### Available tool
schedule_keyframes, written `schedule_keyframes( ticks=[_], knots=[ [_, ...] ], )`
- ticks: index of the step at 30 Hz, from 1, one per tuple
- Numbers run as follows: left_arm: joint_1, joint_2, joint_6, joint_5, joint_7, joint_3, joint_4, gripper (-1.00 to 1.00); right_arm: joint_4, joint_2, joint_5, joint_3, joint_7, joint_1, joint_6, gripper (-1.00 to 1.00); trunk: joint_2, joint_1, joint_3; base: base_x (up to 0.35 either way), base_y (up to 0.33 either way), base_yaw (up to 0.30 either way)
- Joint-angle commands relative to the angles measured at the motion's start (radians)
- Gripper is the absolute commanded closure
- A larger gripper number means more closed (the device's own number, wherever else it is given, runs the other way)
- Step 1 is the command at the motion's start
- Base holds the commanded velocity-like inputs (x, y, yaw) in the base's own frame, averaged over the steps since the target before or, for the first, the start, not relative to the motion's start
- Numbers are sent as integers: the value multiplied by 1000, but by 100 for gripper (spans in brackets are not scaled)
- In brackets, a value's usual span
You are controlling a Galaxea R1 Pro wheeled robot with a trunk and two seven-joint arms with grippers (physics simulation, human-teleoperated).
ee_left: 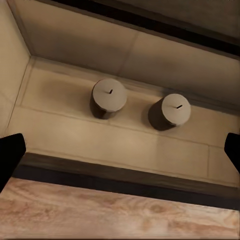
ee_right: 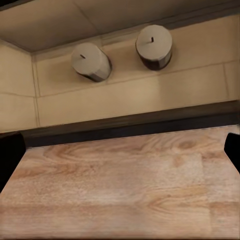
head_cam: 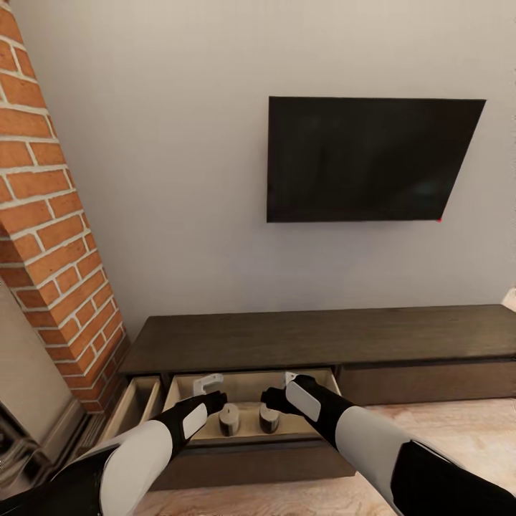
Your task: Place each of the two pumpkins and all three candles from the living room inside a cabinet in the living room (use any cabinet), then make sure every cabinet is closed, and position the cauldron so it is next to a table in the living room.
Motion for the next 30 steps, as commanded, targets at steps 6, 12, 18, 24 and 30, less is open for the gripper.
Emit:
schedule_keyframes(
  ticks=[6,12,18,24,30],
  knots=[
    [0,-1,5,-3,4,4,-2,-100,-5,1,-8,8,-2,-1,2,-100,42,-23,18,-37,0,0],
    [0,-1,5,-3,4,4,-2,-100,-2,0,-10,7,71,-1,3,-100,84,-46,37,-3,0,0],
    [0,-1,7,-3,-2,3,-2,-100,1,-1,-9,6,72,-1,1,-100,91,-50,40,0,0,0],
    [0,0,13,-5,-7,1,-3,-100,-1,-2,2,7,69,-1,-83,-100,91,-50,40,0,0,0],
    [0,1,35,-8,-7,-3,-11,-100,-13,-5,103,3,50,-2,-224,-100,91,-50,40,0,0,0]
  ],
)
